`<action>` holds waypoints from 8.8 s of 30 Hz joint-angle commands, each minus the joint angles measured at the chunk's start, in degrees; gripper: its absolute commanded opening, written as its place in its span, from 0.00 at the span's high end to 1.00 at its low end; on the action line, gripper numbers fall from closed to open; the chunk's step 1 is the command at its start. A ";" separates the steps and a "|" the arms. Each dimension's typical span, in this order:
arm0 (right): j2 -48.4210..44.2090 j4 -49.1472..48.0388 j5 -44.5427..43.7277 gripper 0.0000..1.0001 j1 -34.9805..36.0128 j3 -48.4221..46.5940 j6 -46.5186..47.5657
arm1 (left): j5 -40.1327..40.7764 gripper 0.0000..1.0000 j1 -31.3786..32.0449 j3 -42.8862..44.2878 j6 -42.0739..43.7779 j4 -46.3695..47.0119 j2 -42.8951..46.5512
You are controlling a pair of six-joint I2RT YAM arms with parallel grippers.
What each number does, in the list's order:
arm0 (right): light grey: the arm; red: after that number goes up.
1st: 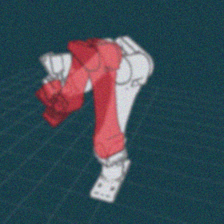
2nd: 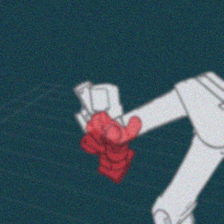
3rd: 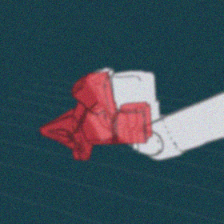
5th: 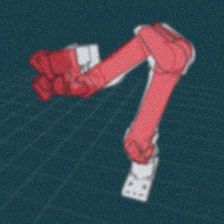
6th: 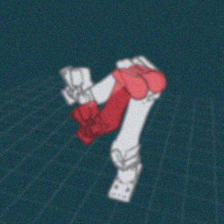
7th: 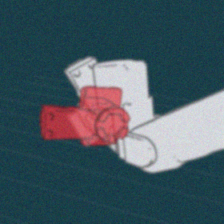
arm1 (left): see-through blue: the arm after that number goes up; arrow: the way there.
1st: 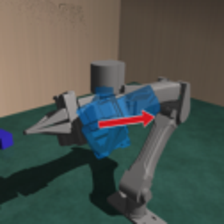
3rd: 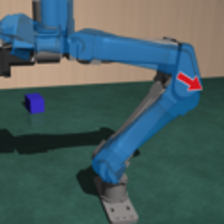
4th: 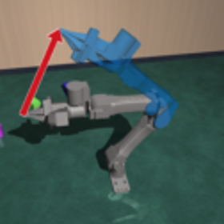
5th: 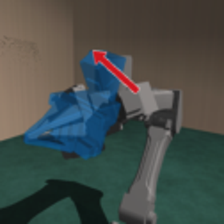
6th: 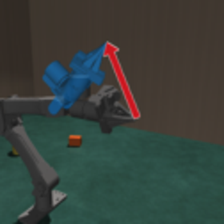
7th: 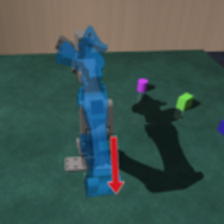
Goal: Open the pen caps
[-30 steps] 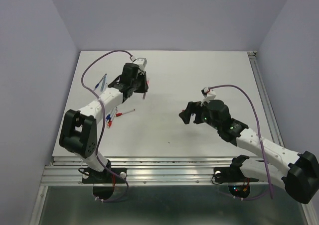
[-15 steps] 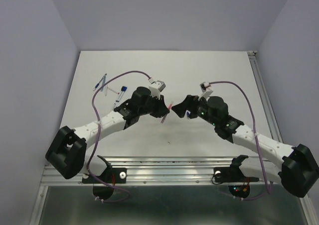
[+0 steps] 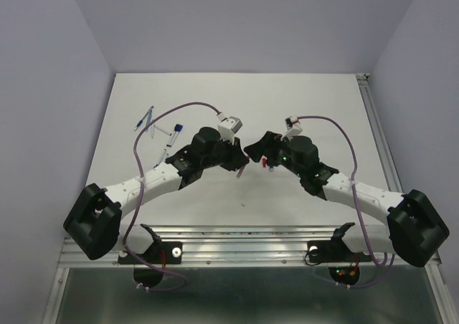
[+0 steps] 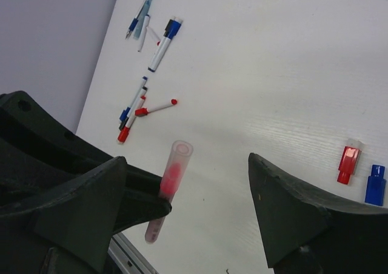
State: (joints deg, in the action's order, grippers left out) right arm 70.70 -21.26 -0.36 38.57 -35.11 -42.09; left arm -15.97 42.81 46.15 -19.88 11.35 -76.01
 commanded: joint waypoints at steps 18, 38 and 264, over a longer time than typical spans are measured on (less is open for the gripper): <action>2.43 -3.44 0.01 0.99 -0.33 -4.26 -5.63 | 2.43 0.91 1.84 3.86 -1.30 1.22 -1.51; -3.72 3.06 0.01 0.99 -0.33 -5.67 -10.91 | 5.51 0.60 4.13 7.73 0.28 -4.76 -7.14; -6.36 17.04 0.63 0.00 -12.82 6.81 7.19 | 29.50 0.40 -27.78 9.30 -32.51 -28.84 -22.42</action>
State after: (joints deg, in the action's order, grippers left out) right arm 64.64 -2.15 1.26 25.28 -29.15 -35.53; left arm 13.76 13.54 54.02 -53.82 -14.96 -95.15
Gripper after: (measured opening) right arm 0.998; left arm 0.619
